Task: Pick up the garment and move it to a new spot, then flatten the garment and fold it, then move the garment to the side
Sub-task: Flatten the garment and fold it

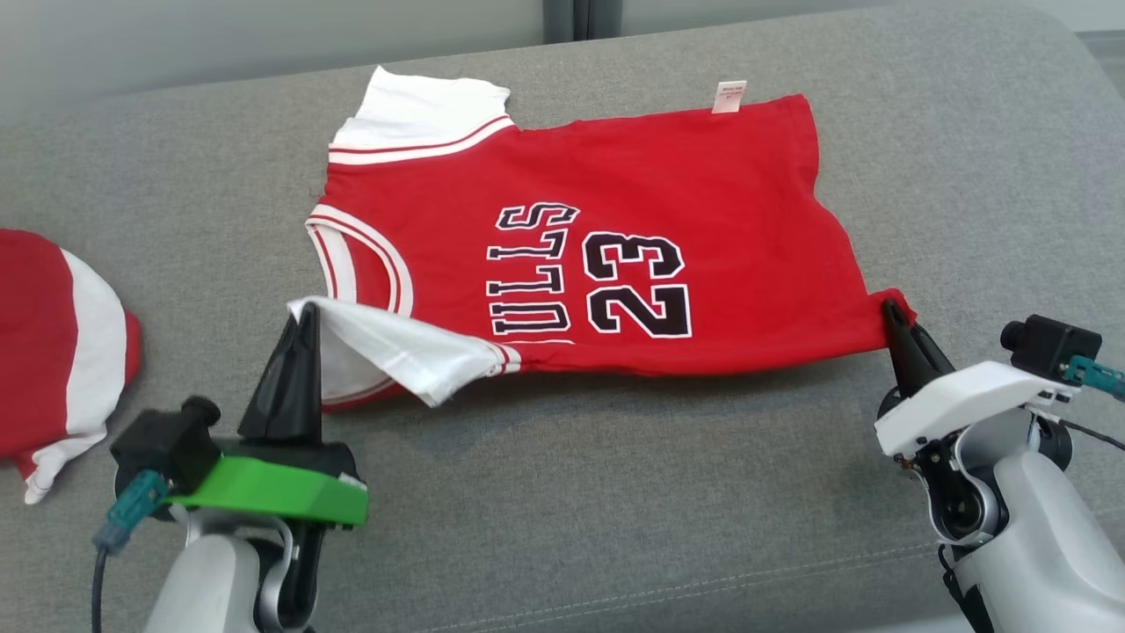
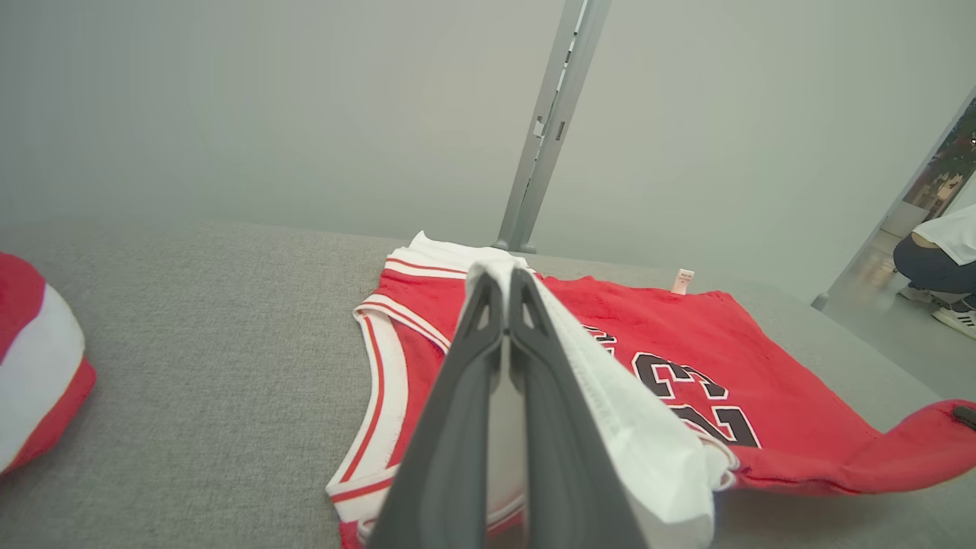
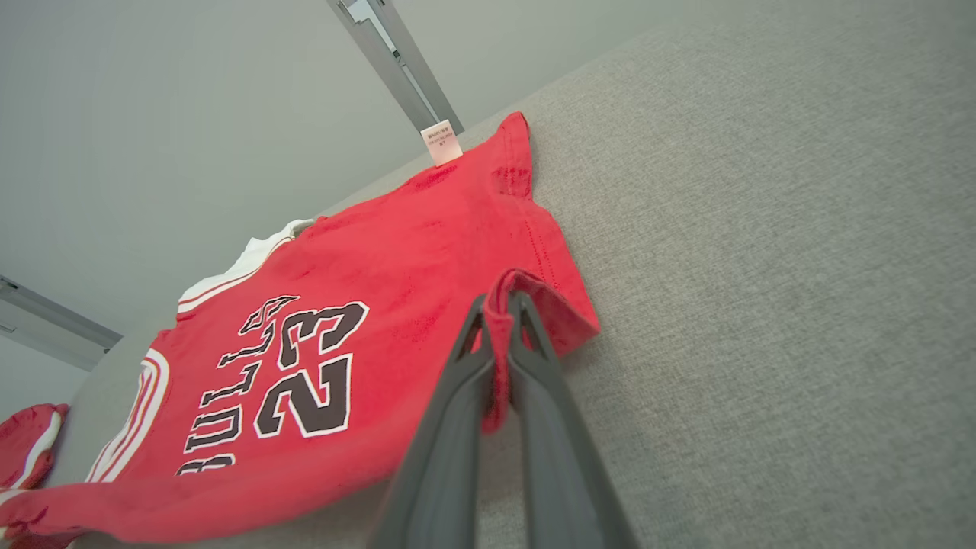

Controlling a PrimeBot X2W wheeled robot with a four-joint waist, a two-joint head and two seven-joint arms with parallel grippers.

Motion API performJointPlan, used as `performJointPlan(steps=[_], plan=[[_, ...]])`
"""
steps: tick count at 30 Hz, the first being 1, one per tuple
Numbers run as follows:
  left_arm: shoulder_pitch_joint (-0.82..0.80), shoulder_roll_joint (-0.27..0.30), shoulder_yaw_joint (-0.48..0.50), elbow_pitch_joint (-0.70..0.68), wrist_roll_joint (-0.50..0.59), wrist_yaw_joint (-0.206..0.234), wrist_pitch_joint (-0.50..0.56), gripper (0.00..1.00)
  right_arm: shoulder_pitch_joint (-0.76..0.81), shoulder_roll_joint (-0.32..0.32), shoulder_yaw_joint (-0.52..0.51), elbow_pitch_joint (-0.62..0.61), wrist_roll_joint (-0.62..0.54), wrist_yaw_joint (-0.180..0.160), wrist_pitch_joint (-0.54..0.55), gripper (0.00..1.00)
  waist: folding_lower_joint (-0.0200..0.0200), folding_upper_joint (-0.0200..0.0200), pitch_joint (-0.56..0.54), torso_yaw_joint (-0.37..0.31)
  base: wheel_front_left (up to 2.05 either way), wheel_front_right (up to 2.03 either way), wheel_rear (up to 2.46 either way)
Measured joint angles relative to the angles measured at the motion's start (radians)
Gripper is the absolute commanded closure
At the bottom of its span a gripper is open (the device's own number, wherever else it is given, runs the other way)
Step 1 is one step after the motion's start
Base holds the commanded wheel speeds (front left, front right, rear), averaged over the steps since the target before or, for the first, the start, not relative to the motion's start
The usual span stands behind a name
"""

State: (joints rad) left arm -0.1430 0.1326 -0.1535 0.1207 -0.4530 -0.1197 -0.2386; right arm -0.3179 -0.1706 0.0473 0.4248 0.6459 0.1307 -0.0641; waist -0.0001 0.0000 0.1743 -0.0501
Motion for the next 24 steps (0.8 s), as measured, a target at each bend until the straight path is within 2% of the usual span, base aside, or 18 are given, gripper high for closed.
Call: performJointPlan(steps=[4,5,7,16,24], plan=[[-0.119,0.029,-0.012,0.073,-0.003,-0.004,0.014,1.0,-0.068,0.017,0.001,0.067,-0.002,0.0,0.034,1.0,0.0,0.0,0.021,-0.015,0.0,0.0,0.0],[-0.196,0.048,-0.019,0.14,-0.004,-0.005,0.017,1.0,-0.127,0.03,0.018,0.121,0.001,0.0,0.048,1.0,0.0,0.0,0.038,-0.028,0.0,0.0,0.0],[-0.239,0.054,-0.029,0.188,-0.011,-0.005,0.016,1.0,-0.167,0.034,0.026,0.163,0.002,0.0,0.052,1.0,0.0,0.0,0.049,-0.036,0.0,0.0,0.0],[-0.385,0.079,-0.079,0.429,-0.021,-0.008,-0.005,1.0,-0.321,0.053,0.065,0.337,0.011,0.0,0.052,1.0,0.0001,0.0,0.09,-0.061,0.0,0.0,0.0],[-0.475,0.089,-0.149,0.555,-0.072,-0.008,-0.019,1.0,-0.419,0.06,0.104,0.457,0.018,0.0,0.027,1.0,0.0001,0.0,0.109,-0.063,0.0,0.0,0.0]])
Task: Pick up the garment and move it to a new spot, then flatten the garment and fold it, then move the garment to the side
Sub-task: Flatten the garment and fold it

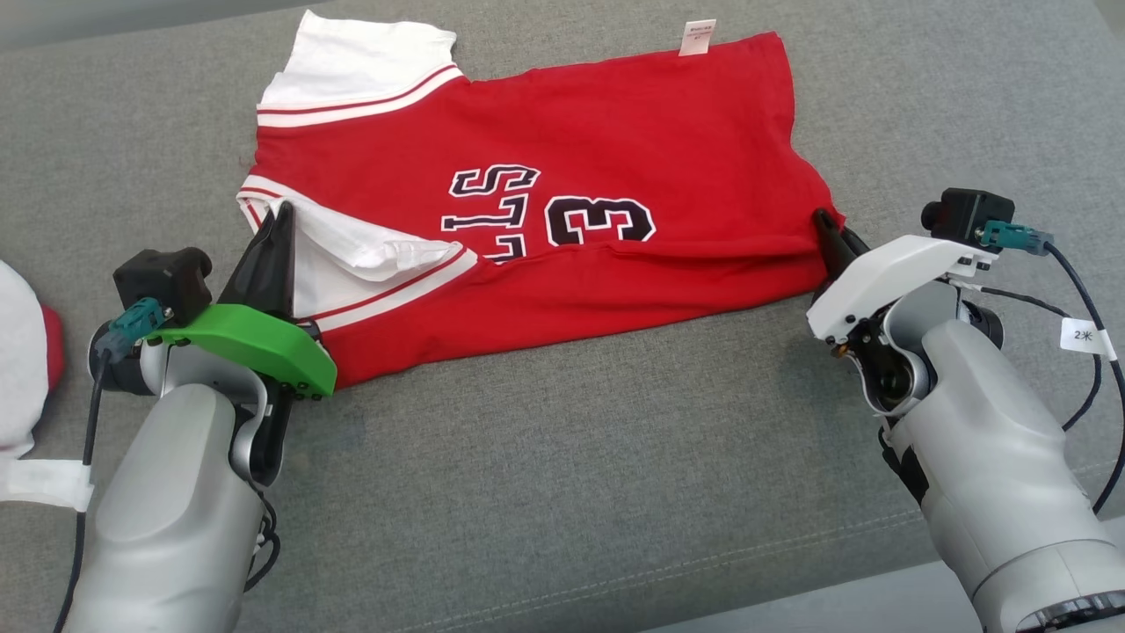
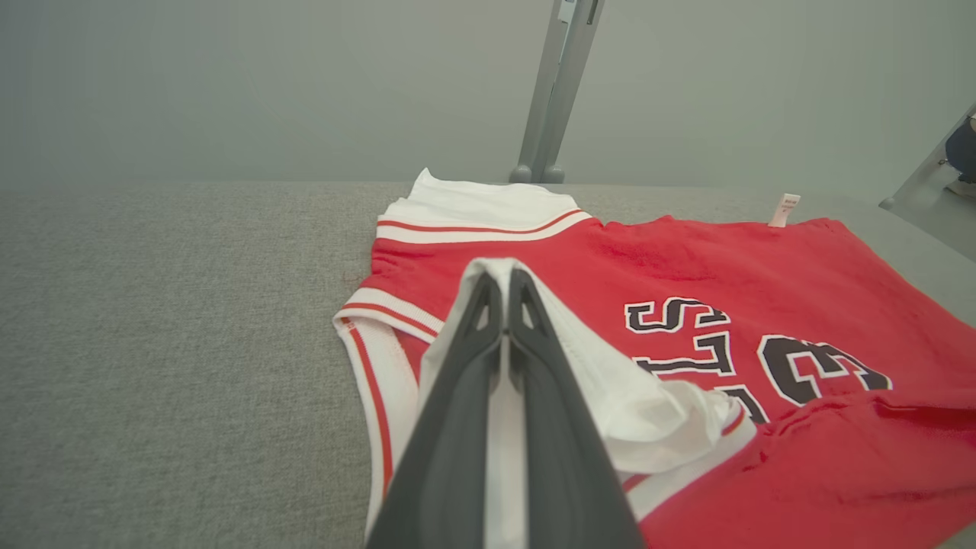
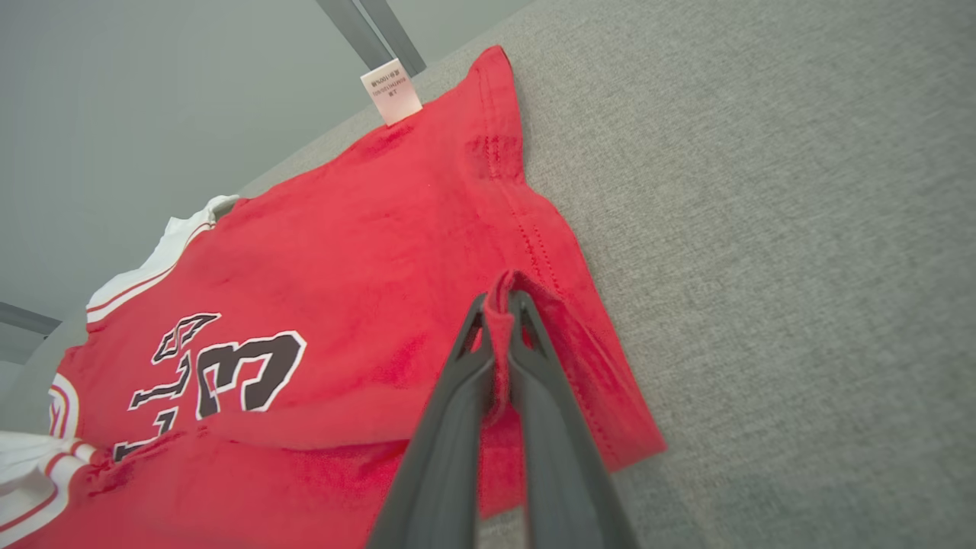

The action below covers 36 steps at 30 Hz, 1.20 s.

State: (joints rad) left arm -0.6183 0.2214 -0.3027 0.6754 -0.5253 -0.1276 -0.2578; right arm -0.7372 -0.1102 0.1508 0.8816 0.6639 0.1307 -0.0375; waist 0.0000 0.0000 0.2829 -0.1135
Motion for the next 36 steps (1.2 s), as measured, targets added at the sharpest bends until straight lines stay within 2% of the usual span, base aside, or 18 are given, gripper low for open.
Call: performJointPlan(steps=[1,2,3,4,5,12,21,29,36], plan=[[-0.009,0.003,-0.008,0.012,-0.006,0.0,0.0,1.0,-0.011,0.001,0.005,0.012,0.0,0.0,-0.004,0.92,0.0,0.0,0.002,0.0,0.0,0.0,0.0],[-0.016,0.006,-0.014,0.022,-0.013,0.0,-0.001,1.0,-0.02,0.001,0.012,0.022,0.0,0.0,-0.013,0.71,0.0,0.0,0.003,0.0,0.0,0.0,0.0],[-0.023,0.007,-0.02,0.034,-0.018,0.0,-0.003,0.84,-0.028,0.001,0.019,0.032,0.0,0.0,-0.022,0.38,0.0,0.0,0.004,0.0,0.0,0.0,0.0],[-0.028,0.008,-0.021,0.041,-0.018,0.0,-0.003,0.14,-0.034,0.001,0.025,0.038,0.0,0.0,-0.033,0.0,0.0,0.0,0.004,0.0,0.0,0.0,0.0],[-0.032,0.01,-0.018,0.042,-0.018,0.0,-0.003,0.0,-0.038,0.001,0.029,0.046,0.0,0.0,-0.04,0.0,0.0,0.0,0.004,0.001,0.0,0.0,0.0],[-0.015,0.007,0.019,0.0,0.016,0.0,-0.005,0.0,-0.047,-0.023,0.068,0.069,0.02,0.0,-0.133,0.0,0.0,0.0,-0.01,0.007,0.0,0.0,0.0],[0.134,-0.03,0.12,-0.147,0.076,-0.001,-0.005,0.0,0.039,-0.079,0.131,0.006,0.025,0.0,-0.205,0.0,0.0,0.0,-0.051,0.02,0.0,0.0,0.0],[0.277,-0.078,0.208,-0.279,0.174,0.0,-0.006,0.0,0.13,-0.123,0.15,-0.067,-0.049,0.0,-0.221,0.0,0.0,0.0,-0.08,0.032,0.0,0.0,0.0],[0.318,-0.103,0.231,-0.264,0.222,0.0,-0.006,0.0,0.159,-0.127,0.118,-0.088,-0.125,0.0,-0.224,0.0,0.0,0.0,-0.067,0.038,0.0,0.0,0.0]])
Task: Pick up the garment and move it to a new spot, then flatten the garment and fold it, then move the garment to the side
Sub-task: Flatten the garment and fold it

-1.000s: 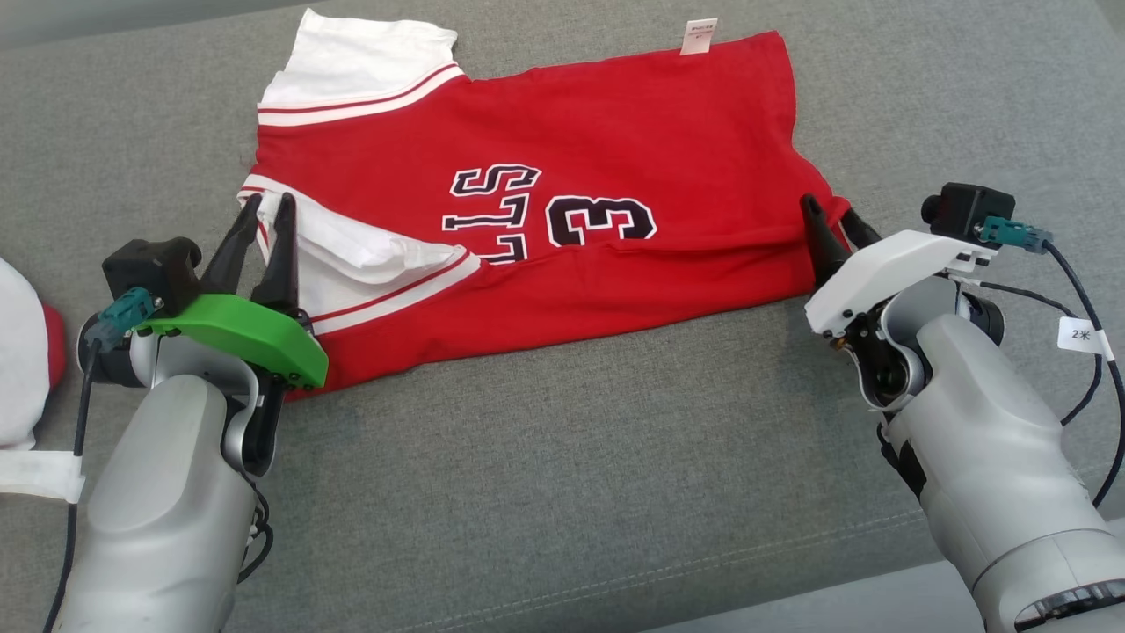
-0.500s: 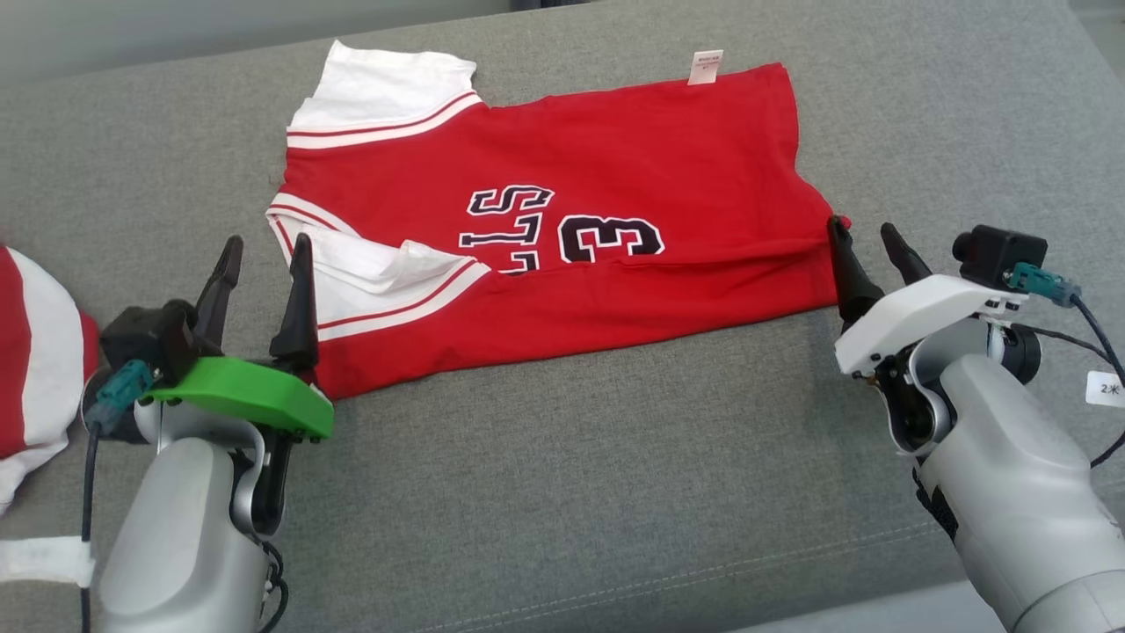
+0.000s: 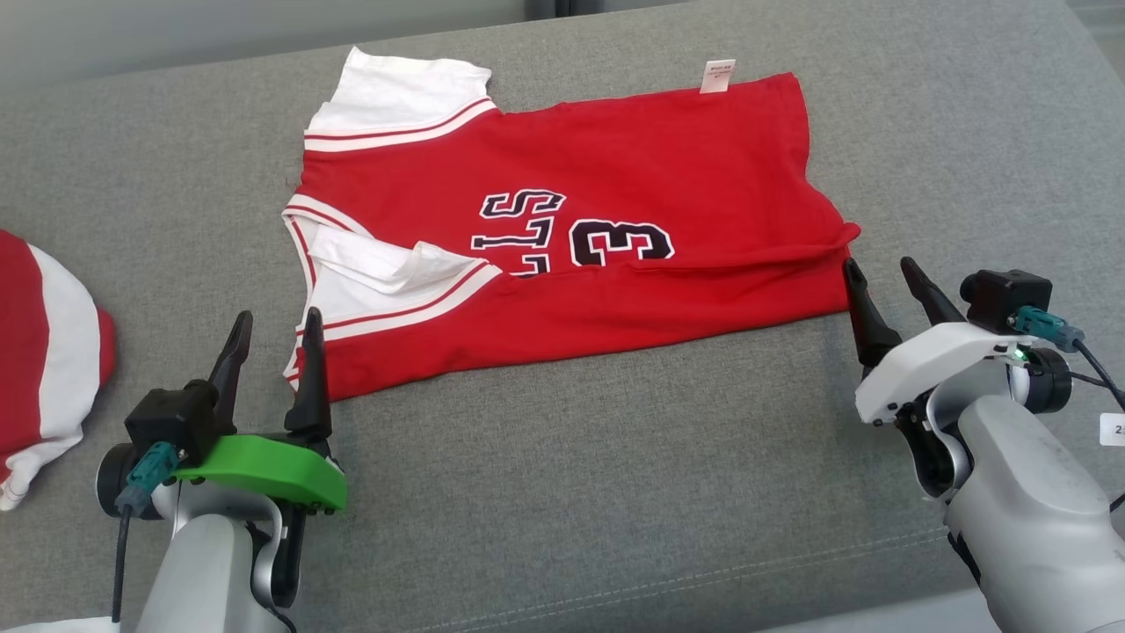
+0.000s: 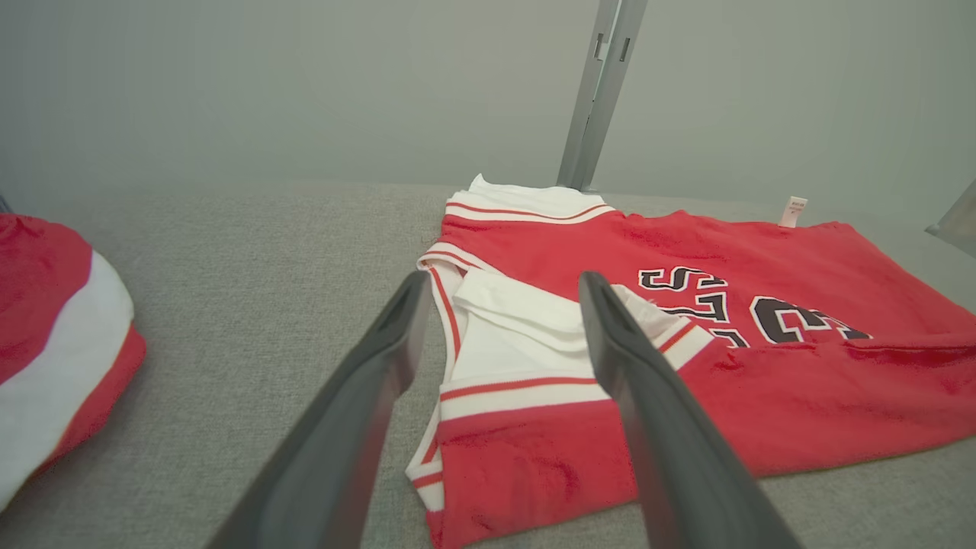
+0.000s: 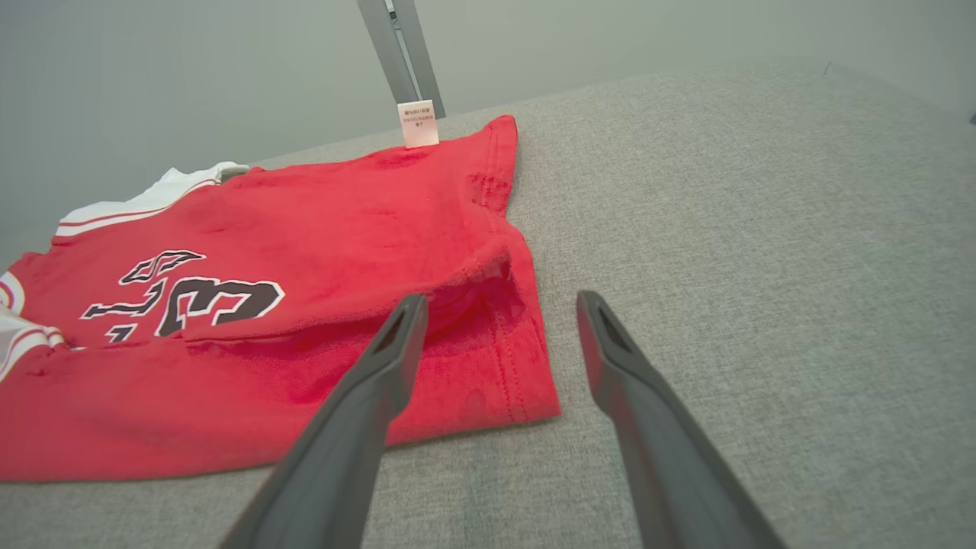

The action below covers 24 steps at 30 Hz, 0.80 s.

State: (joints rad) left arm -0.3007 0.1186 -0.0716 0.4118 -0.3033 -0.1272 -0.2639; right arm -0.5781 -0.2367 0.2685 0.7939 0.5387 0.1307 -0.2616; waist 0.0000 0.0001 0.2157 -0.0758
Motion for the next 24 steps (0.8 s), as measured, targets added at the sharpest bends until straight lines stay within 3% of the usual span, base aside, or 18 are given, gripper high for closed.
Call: performJointPlan(steps=[24], plan=[[-0.073,-0.008,0.004,0.284,0.093,-0.001,0.0,0.0,-0.05,0.056,-0.055,0.127,-0.212,0.0,-0.001,0.0,0.0,0.0,0.071,-0.01,0.0,0.0,0.0]])
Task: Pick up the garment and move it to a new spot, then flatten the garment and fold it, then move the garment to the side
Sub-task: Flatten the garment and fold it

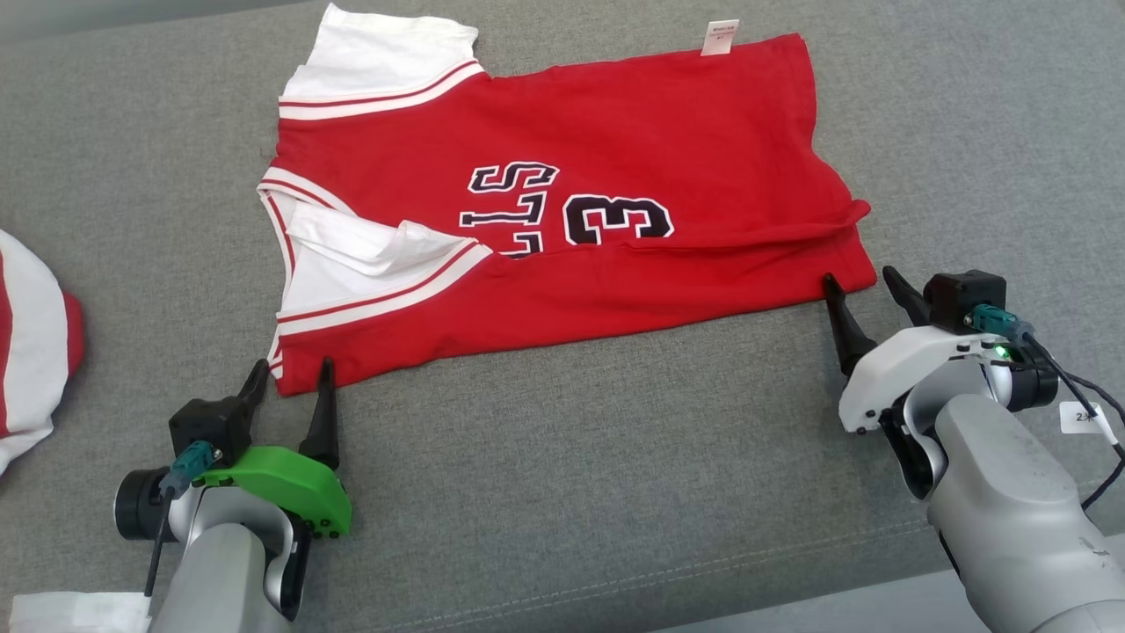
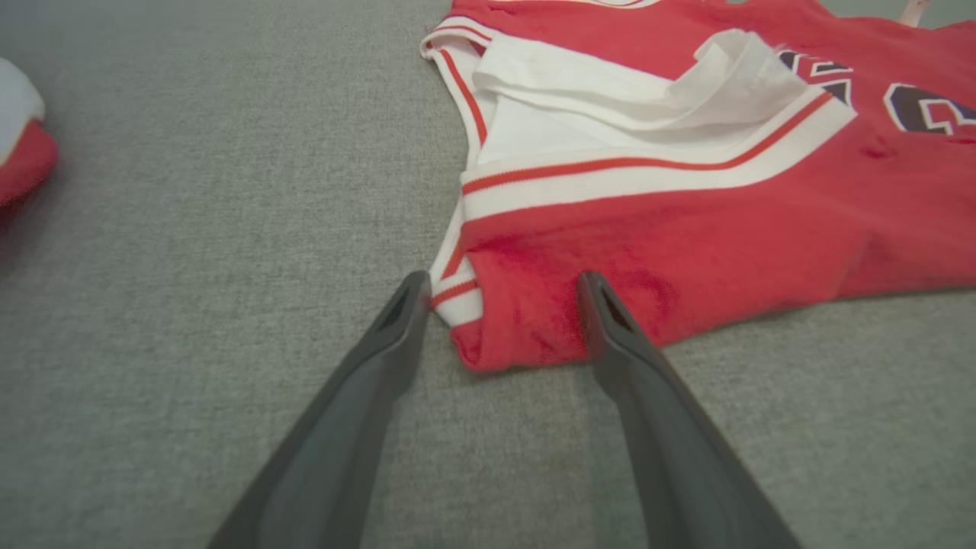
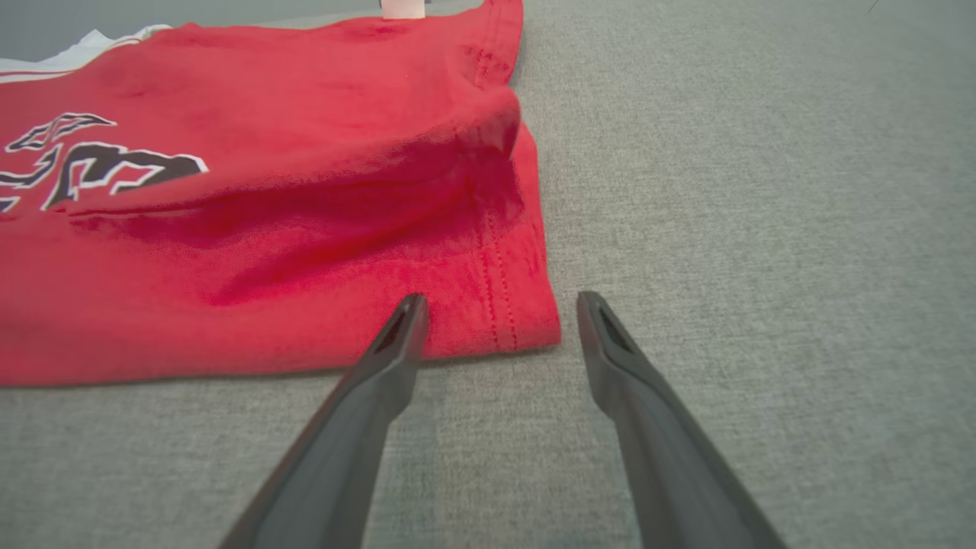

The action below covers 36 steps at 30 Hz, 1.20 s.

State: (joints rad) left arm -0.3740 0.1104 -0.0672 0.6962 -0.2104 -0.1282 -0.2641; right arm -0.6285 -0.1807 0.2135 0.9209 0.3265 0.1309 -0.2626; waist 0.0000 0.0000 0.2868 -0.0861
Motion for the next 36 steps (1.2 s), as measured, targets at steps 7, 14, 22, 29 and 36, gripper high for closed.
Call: performJointPlan(steps=[7,14,22,29,36], plan=[[-0.022,-0.003,-0.017,0.056,-0.019,0.0,-0.003,0.65,-0.016,0.017,-0.014,0.05,-0.021,0.0,0.0,0.8,0.0,0.0,0.006,0.001,0.0,0.0,0.0],[-0.043,-0.004,-0.041,0.07,-0.034,-0.001,-0.004,1.0,-0.041,0.031,-0.009,0.081,-0.014,0.0,0.0,1.0,0.0,0.0,0.009,0.004,0.0,0.0,0.0],[0.034,-0.004,-0.036,0.006,-0.044,-0.002,-0.001,1.0,0.022,0.022,-0.024,0.014,0.026,0.0,0.0,1.0,0.0,0.0,-0.037,0.015,0.0,0.0,0.0],[0.143,-0.009,-0.038,-0.084,-0.048,-0.003,0.0,1.0,0.141,-0.004,-0.007,-0.051,0.085,0.001,0.002,1.0,0.0,0.0,-0.099,0.029,0.0,0.0,0.0],[0.26,-0.028,-0.011,-0.164,-0.05,-0.004,0.0,1.0,0.273,-0.038,0.001,-0.148,0.125,0.001,0.054,1.0,0.0,0.0,-0.156,0.046,0.0,0.0,0.0]])
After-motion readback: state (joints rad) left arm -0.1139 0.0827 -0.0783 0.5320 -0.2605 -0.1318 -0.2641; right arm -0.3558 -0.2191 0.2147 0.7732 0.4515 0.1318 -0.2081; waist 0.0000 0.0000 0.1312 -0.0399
